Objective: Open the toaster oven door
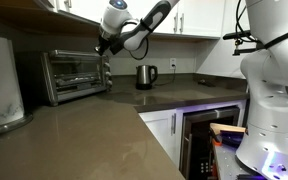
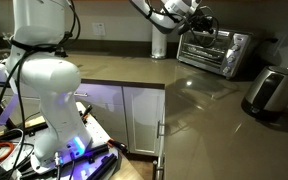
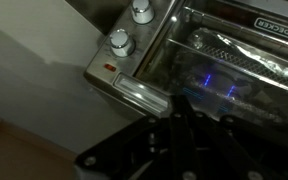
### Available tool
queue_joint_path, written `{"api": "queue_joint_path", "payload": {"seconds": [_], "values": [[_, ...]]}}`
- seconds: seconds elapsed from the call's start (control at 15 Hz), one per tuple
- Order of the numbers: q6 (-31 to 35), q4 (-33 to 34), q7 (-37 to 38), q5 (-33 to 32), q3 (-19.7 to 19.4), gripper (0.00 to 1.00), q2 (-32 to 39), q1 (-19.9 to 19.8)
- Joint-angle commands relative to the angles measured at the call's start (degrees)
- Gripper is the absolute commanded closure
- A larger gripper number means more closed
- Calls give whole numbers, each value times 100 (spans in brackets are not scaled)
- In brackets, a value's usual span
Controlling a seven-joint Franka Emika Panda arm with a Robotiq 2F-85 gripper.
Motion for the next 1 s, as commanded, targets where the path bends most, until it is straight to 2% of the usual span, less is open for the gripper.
{"api": "queue_joint_path", "payload": {"seconds": [0.0, 0.4, 0.67, 0.93], "values": [[-267, 67, 133, -518, -312, 97, -230, 268], [433, 599, 551, -451, -519, 97, 385, 96], [964, 1109, 1039, -373, -686, 96, 1089, -23], [925, 1195, 916, -281, -584, 96, 1299, -81]]}}
